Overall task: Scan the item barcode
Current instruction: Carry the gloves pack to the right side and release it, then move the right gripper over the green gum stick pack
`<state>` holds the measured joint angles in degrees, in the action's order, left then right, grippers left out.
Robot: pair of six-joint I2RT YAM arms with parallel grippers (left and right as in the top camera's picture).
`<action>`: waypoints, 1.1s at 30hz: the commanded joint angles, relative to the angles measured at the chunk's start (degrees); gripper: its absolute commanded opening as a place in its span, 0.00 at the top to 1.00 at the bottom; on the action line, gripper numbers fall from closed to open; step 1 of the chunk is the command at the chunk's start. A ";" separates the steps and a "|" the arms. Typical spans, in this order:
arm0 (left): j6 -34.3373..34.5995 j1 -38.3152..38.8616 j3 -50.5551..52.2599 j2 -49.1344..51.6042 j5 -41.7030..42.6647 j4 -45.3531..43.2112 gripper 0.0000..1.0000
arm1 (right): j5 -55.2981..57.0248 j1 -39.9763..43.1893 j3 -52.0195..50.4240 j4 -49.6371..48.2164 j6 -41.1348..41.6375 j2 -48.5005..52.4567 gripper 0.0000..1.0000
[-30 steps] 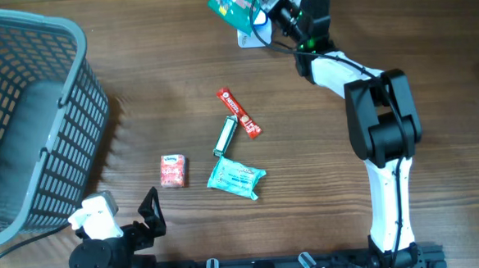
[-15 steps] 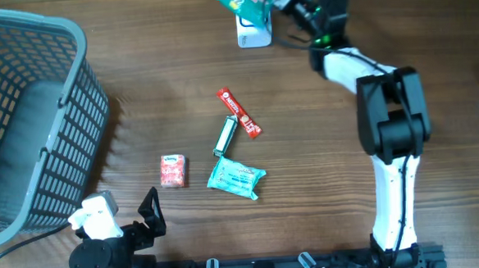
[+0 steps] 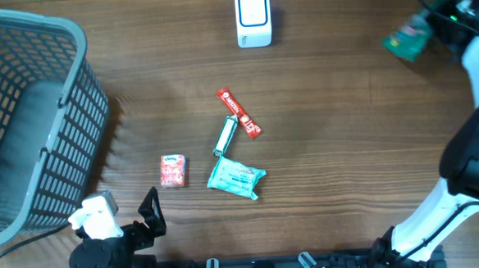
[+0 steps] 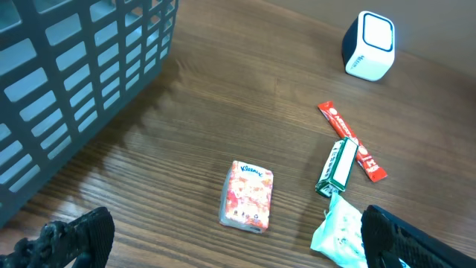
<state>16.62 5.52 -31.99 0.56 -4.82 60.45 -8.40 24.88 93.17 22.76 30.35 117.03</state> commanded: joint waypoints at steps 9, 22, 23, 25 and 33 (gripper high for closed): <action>-0.81 0.26 0.28 -0.17 -0.79 -0.13 0.00 | -7.10 13.70 1.49 3.45 -14.27 -1.77 0.01; -0.79 0.26 0.28 -0.17 -0.79 -0.13 0.00 | -33.70 -0.76 2.93 24.96 -5.62 -28.55 0.00; -0.79 0.26 0.28 -0.17 -0.79 -0.13 0.00 | -33.70 -4.04 2.89 28.87 -3.45 -28.50 0.00; -0.79 0.26 0.28 -0.17 -0.79 -0.13 0.00 | -33.68 -12.76 1.62 35.82 -0.11 -27.96 0.00; -0.81 0.26 0.28 -0.17 -0.79 -0.13 0.00 | -21.33 -49.81 -9.25 27.52 8.35 -20.20 0.03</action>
<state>16.62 5.52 -31.99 0.56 -4.82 60.45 -37.30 -16.78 86.52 52.29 32.40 93.10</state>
